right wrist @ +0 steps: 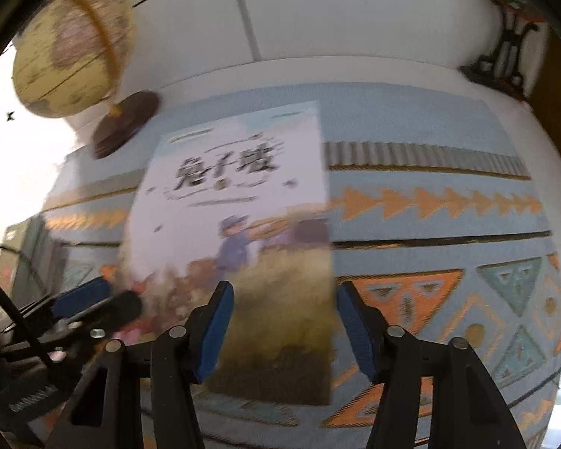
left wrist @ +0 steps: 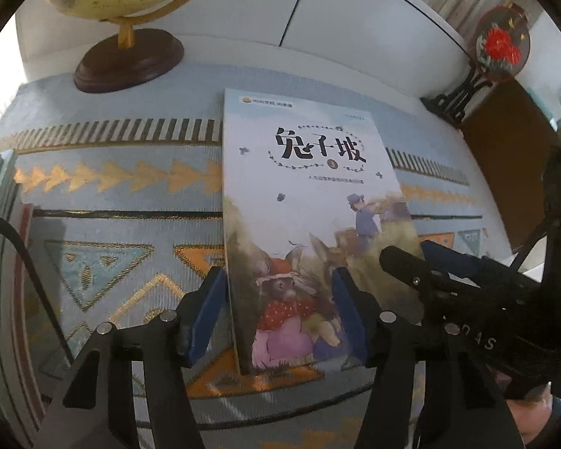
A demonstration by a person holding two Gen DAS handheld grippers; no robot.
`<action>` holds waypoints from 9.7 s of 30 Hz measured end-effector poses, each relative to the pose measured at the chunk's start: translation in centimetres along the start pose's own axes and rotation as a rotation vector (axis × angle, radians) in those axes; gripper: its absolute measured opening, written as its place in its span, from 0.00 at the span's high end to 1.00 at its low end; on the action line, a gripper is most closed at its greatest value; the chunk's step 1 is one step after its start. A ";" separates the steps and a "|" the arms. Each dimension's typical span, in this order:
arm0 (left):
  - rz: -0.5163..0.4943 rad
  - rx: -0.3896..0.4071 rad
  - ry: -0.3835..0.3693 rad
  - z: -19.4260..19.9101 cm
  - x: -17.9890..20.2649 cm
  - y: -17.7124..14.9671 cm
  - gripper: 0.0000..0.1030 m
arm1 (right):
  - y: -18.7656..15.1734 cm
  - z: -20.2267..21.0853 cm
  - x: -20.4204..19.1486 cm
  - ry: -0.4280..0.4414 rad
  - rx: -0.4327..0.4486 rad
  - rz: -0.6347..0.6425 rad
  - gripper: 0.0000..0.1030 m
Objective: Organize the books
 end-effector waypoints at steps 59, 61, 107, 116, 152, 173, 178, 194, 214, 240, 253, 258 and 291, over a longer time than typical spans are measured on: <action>0.193 -0.102 -0.352 1.3 1.2 -4.0 0.79 | -5.2 5.4 4.6 0.394 -0.080 -0.311 0.80; 0.125 -0.119 -0.246 1.8 2.2 -4.4 0.75 | -5.8 6.1 2.9 0.311 -0.052 -0.184 0.80; 0.017 -0.018 -0.108 14.6 14.3 -24.9 0.76 | -27.4 14.3 9.3 0.535 -0.180 -0.217 0.80; -0.114 0.045 0.016 18.1 14.6 -26.2 0.76 | -29.9 19.1 2.5 0.308 -0.002 0.239 0.83; -0.022 0.264 0.126 26.3 -13.8 -12.2 0.76 | -16.3 14.9 -26.6 0.418 0.089 0.377 0.80; 0.062 0.108 0.003 19.9 -19.9 -11.8 0.67 | -14.5 7.5 -29.1 0.359 -0.025 0.247 0.78; 0.154 0.043 -0.028 19.3 -21.2 -13.4 0.64 | -14.9 6.6 -28.8 0.342 -0.065 0.239 0.78; 0.247 0.037 0.067 21.8 -21.9 -17.5 0.64 | -16.8 6.7 -25.4 0.300 -0.126 0.183 0.45; 0.098 0.139 0.033 22.7 -1.2 -12.9 0.64 | -15.2 17.5 -6.2 0.236 0.040 0.021 0.45; 0.015 0.242 0.236 24.1 15.1 -8.3 0.09 | -13.4 26.0 3.7 -0.009 0.270 0.156 0.37; -0.152 0.188 0.522 21.8 16.2 -8.3 0.02 | -14.2 25.0 4.9 -0.031 0.262 0.176 0.36; -0.242 0.202 0.649 21.7 17.0 -6.5 0.02 | -14.2 24.5 6.3 -0.038 0.224 0.153 0.36; -0.141 0.085 0.402 19.2 18.8 -7.7 0.02 | -14.7 25.2 9.4 -0.082 0.220 0.103 0.35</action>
Point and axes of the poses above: each gripper's, at about its wrist camera, not at the fingertips, and z roughly against the way its jaws point, x to its right, y to its top, the point moved 4 cm from there along -z, roughly the way its jaws point, and after that the axes turned 12 degrees about -z, right-handed, at the moved point
